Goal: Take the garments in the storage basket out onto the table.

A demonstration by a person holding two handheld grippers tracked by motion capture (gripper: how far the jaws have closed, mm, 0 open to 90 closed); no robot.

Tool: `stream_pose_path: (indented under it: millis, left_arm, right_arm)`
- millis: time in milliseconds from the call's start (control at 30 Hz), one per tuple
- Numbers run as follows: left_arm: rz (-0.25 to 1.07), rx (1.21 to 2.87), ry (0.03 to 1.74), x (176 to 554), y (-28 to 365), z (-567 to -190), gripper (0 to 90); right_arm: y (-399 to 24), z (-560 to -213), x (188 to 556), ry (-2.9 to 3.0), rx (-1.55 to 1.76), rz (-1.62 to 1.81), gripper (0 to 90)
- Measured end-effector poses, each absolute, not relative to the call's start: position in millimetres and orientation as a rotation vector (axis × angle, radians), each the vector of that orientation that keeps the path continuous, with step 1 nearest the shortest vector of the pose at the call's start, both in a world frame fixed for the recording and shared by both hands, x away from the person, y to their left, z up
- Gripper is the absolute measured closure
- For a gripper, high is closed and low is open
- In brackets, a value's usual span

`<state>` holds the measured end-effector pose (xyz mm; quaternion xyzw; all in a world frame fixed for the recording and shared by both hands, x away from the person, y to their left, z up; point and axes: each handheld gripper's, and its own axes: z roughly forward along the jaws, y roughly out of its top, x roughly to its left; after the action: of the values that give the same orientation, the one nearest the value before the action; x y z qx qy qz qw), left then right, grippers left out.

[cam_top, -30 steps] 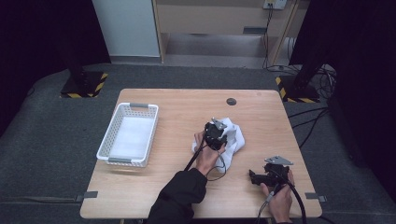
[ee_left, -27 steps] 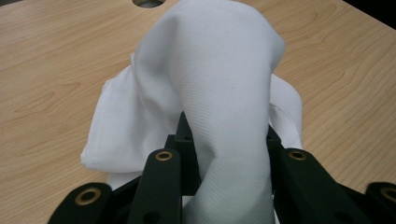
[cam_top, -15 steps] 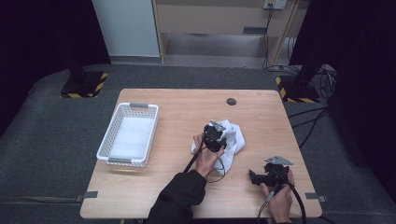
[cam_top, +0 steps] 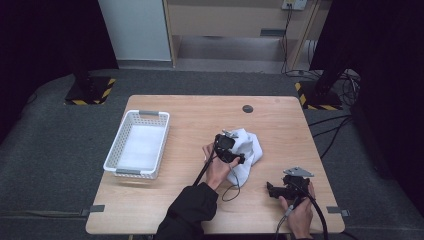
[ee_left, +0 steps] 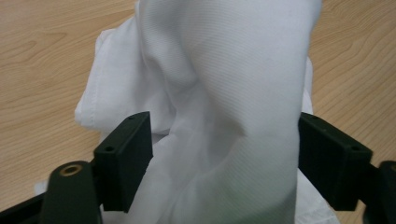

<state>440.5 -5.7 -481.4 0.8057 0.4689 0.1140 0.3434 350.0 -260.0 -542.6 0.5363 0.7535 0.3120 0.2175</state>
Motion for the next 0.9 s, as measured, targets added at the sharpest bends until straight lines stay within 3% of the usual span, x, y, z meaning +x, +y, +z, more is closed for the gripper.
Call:
stream_pose_path:
  millis: [367, 900]
  left_arm:
    - [0.159, 2.009, 1.205, 434, 9, -471, 13.0]
    - [0.309, 1.854, 1.221, 413, 54, -447, 12.7]
  right_arm:
    - [-260, -543, 350, 2.087, 1.485, 0.864, 0.7]
    - [-260, -543, 350, 2.086, 1.485, 0.864, 0.7]
